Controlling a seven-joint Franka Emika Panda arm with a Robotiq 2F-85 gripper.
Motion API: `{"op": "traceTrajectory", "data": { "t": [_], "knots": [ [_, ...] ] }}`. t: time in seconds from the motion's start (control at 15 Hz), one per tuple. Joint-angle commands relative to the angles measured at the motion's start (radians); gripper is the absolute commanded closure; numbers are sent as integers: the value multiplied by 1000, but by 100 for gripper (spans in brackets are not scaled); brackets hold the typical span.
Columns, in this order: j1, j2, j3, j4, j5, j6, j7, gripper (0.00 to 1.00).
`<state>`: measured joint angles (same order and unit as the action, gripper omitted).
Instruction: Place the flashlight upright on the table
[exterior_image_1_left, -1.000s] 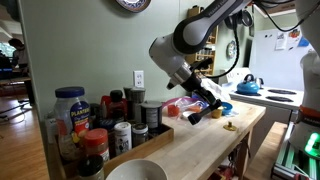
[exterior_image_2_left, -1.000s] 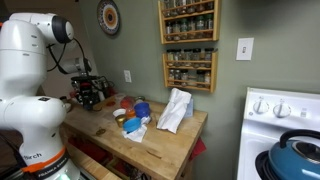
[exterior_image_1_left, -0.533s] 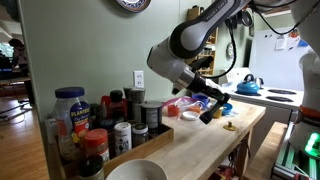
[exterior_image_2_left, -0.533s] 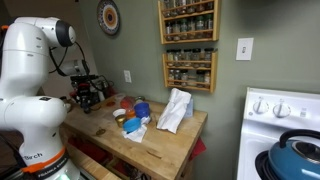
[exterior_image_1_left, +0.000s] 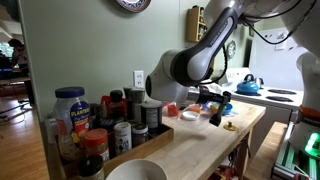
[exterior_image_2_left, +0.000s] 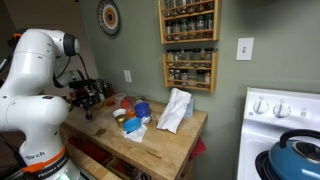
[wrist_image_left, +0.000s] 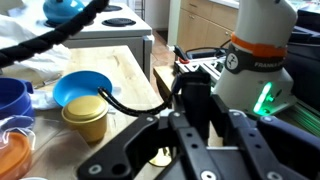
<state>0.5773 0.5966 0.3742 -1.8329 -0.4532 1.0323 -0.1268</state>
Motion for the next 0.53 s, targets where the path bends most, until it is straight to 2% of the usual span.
{"op": "traceTrajectory", "data": {
  "t": [0.0, 0.27, 0.47],
  "knots": [
    [60, 101, 10, 68, -123, -115, -21, 92],
    [108, 178, 28, 100, -263, -191, -98, 92],
    [113, 197, 52, 90, -345, -189, -166, 92]
  ]
}}
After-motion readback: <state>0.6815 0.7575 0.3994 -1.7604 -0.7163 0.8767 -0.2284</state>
